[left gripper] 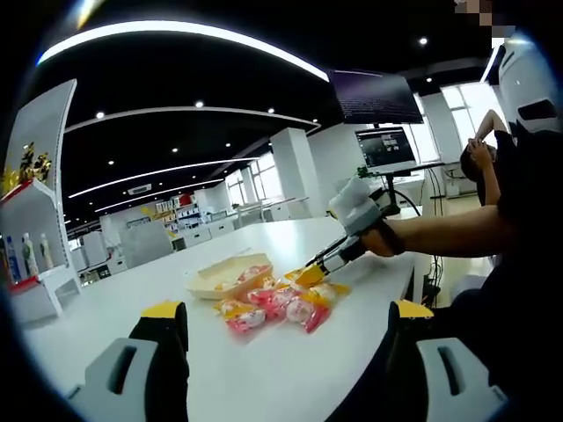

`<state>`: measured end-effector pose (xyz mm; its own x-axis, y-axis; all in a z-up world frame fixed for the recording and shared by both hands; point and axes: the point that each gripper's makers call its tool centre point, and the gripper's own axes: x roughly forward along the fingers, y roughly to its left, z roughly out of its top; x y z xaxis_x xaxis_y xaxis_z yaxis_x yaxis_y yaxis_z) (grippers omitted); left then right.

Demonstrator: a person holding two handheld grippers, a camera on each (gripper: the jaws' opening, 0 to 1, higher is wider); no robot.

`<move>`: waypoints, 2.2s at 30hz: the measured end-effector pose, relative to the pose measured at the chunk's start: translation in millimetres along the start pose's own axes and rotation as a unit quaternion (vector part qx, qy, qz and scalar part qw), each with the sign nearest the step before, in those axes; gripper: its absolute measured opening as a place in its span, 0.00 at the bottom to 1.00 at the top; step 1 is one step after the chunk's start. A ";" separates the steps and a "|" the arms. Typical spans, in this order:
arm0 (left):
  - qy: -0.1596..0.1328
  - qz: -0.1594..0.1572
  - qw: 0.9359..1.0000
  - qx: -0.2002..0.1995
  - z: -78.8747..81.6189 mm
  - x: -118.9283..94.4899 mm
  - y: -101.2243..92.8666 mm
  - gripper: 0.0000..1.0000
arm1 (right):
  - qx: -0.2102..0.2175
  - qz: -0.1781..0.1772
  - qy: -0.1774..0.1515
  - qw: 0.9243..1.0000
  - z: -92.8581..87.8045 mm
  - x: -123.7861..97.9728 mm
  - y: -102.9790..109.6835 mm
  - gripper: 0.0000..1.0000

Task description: Pick up the marshmallows scattered on the table and place them into the bowl on the table

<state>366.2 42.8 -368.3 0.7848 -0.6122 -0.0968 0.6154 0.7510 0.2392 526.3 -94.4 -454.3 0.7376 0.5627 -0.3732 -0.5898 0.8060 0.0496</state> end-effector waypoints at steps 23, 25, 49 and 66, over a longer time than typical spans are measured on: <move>0.008 0.009 1.000 -0.003 -3.7 0.3 1.8 0.93 | 0.039 0.010 -0.011 0.999 -1.4 -3.4 -1.7 0.15; 0.006 0.010 1.000 -0.006 -1.4 -0.3 3.3 0.93 | 0.037 0.008 -0.011 0.999 -1.2 -3.7 -1.3 0.15; 0.016 0.011 1.000 0.001 -4.2 -2.5 2.4 0.92 | 0.059 -0.018 -0.044 0.997 15.7 -25.4 -18.8 0.14; 0.014 0.016 1.000 -0.007 -0.1 -3.8 4.9 0.95 | 0.045 -0.037 -0.084 0.995 45.5 -68.1 -33.0 0.14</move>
<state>366.2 48.9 -366.8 0.8060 -0.5803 -0.1166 0.5903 0.7738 0.2296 510.5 -150.9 -388.4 0.8267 0.5179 -0.2201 -0.5058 0.8553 0.1125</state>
